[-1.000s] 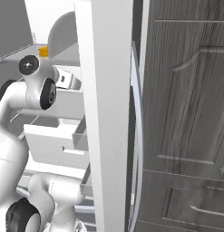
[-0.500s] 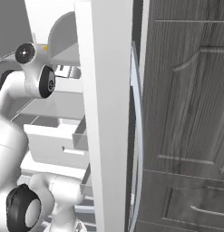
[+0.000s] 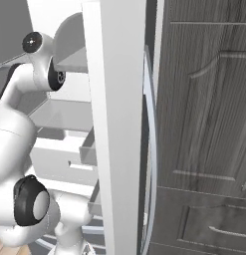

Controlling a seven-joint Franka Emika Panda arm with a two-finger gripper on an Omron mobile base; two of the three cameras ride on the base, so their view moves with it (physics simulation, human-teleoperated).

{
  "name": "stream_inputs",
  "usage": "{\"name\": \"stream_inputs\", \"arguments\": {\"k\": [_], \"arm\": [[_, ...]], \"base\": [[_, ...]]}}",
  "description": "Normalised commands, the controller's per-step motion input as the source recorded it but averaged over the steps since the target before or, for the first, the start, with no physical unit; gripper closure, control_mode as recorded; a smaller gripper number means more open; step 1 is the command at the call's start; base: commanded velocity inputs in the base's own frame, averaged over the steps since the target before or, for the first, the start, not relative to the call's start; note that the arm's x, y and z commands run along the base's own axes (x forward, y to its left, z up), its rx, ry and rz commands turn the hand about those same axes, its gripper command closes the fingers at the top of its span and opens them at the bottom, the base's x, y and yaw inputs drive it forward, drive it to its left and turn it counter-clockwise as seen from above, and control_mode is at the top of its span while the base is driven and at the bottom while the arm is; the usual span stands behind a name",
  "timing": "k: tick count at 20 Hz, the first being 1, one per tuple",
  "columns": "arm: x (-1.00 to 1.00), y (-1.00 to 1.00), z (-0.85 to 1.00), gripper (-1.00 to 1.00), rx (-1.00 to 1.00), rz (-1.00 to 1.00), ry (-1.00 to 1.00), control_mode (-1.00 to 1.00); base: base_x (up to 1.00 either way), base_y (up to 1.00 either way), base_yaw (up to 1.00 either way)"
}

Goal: Take the cheese, fish, and potato from the fridge and place them on the plate on the dining counter to create an appetizer plate.

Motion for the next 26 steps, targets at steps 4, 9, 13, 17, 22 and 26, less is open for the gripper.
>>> {"name": "stream_inputs", "arguments": {"k": [4,9,13,17,22,26], "arm": [[0.43,-0.01,0.06,-1.00,0.00,-0.02,0.00,-1.00],[0.57,-0.11,0.00,-1.00,0.00,0.00,0.03,-1.00],[0.52,-0.04,0.00,-1.00,0.00,-0.01,0.04,-1.00],[0.41,0.00,0.00,-1.00,-0.01,-0.04,0.00,-1.00],[0.33,-0.04,0.00,-1.00,-0.04,-0.09,-0.01,-1.00],[0.31,-0.09,0.00,-1.00,-0.03,-0.10,0.00,-1.00]], "base": [[0.00,0.00,0.00],[0.00,0.00,0.00],[0.00,0.00,0.00],[0.00,0.00,0.00],[0.00,0.00,0.00],[0.00,0.00,0.00]]}}
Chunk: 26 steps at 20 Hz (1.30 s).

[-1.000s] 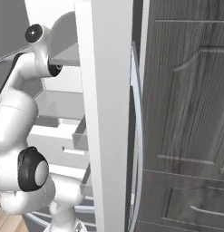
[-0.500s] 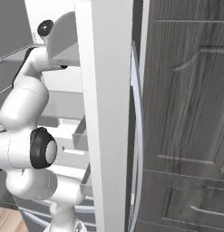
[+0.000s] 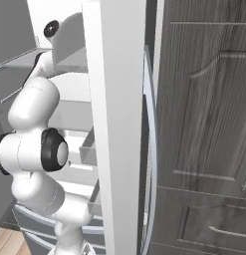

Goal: Take the cheese, fish, and potato from the fridge and place them on the plate on the dining counter to create an appetizer plate.

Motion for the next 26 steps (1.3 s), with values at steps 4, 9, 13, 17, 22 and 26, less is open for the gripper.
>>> {"name": "stream_inputs", "arguments": {"k": [4,9,13,17,22,26], "arm": [[0.33,-0.14,-0.03,-1.00,-0.01,-0.10,0.01,-1.00],[0.37,-0.15,-0.07,-1.00,0.00,-0.06,0.03,-1.00],[0.38,-0.05,-0.12,-1.00,0.00,-0.04,0.04,-1.00],[0.33,-0.02,-0.14,-1.00,0.00,-0.04,0.05,-1.00],[0.09,-0.04,-0.20,1.00,0.00,-0.05,0.03,-1.00],[0.00,0.00,-0.15,1.00,0.00,-0.03,0.00,-1.00]], "base": [[0.00,0.00,0.00],[0.00,0.00,0.00],[0.00,0.00,0.00],[0.00,0.00,0.00],[0.00,0.00,0.00],[0.00,0.00,0.00]]}}
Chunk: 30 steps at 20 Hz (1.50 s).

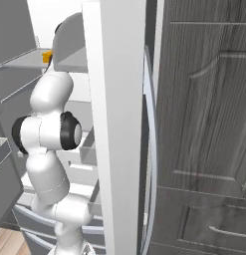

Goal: Take the cheese, fish, and potato from the fridge and place them on the plate on the dining counter to create an appetizer plate.

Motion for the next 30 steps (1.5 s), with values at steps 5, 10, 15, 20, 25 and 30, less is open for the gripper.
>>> {"name": "stream_inputs", "arguments": {"k": [5,10,15,20,25,30], "arm": [[-0.05,0.00,-0.02,1.00,0.00,-0.01,-0.04,-1.00],[-0.29,0.02,0.00,1.00,0.00,0.00,-0.08,-1.00],[-0.59,0.24,-0.14,1.00,0.00,0.00,0.00,-1.00],[-0.78,0.14,-0.01,1.00,0.00,0.00,0.00,-1.00],[-1.00,0.10,0.00,1.00,0.00,0.00,0.00,-1.00],[-1.00,0.05,0.00,1.00,0.00,0.00,0.00,-1.00]], "base": [[0.00,0.00,0.00],[0.00,0.00,0.00],[0.00,0.00,0.00],[0.00,0.00,0.00],[0.00,0.00,0.00],[0.00,0.00,0.00]]}}
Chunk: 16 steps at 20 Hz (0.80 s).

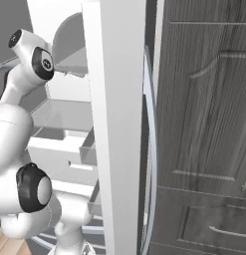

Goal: Take the cheese, fish, and potato from the fridge and place them on the plate on the dining counter to create an appetizer plate.

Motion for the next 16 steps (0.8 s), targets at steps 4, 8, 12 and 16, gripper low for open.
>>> {"name": "stream_inputs", "arguments": {"k": [4,8,12,16], "arm": [[-0.87,0.00,0.00,1.00,0.00,0.00,0.00,-1.00],[-0.93,0.00,-0.01,1.00,0.00,0.01,0.00,-1.00],[-0.63,0.00,-0.11,1.00,0.00,0.01,0.00,1.00],[0.00,0.00,0.00,1.00,0.00,0.00,0.00,1.00]], "base": [[0.00,0.00,0.00],[0.00,0.00,0.00],[-0.22,0.00,0.00],[-0.94,0.00,0.05]]}}
